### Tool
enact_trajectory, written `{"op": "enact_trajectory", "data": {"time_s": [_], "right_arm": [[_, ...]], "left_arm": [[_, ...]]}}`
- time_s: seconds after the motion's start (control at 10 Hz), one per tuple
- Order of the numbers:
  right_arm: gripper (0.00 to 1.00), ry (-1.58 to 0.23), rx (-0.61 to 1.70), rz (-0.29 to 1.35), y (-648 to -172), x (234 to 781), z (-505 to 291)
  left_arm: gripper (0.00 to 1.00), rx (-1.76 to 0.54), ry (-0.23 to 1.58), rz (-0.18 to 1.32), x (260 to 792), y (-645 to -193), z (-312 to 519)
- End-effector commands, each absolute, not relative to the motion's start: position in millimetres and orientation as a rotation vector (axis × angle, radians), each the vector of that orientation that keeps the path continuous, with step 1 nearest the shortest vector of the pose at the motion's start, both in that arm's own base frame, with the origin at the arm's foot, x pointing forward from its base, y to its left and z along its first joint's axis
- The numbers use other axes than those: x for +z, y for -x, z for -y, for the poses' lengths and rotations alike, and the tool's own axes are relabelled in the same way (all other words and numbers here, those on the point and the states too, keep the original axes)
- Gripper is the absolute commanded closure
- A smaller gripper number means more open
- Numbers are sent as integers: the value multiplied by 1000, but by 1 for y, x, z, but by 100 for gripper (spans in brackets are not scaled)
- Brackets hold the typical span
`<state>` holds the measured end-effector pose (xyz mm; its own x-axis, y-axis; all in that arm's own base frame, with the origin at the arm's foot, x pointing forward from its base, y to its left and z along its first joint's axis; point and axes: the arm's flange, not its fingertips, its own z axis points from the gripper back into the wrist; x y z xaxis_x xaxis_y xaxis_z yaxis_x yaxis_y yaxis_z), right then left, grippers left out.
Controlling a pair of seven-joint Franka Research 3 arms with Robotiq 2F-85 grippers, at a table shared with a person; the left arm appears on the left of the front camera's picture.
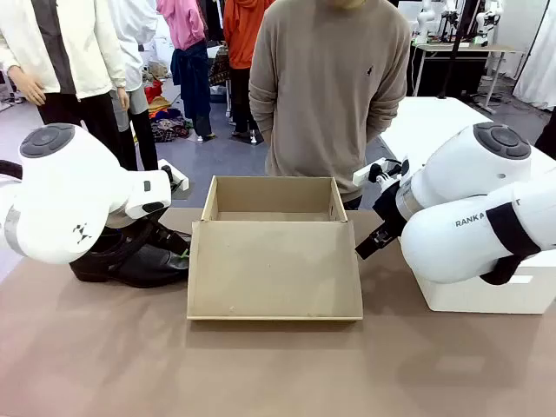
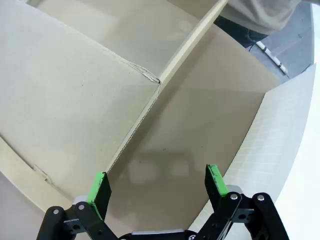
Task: Pack the shoes into the box.
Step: Place one shoe of the Shoes into the Shoes Box.
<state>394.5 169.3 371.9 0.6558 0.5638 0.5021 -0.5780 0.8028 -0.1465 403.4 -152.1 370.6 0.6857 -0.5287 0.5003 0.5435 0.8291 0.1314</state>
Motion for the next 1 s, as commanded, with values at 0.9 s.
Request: {"op": "enact_trajectory", "data": {"time_s": [0.9], "right_arm": [[0, -27, 647, 560, -395, 372, -169]], "left_arm": [[0, -601, 28, 551, 371, -403, 152]]}}
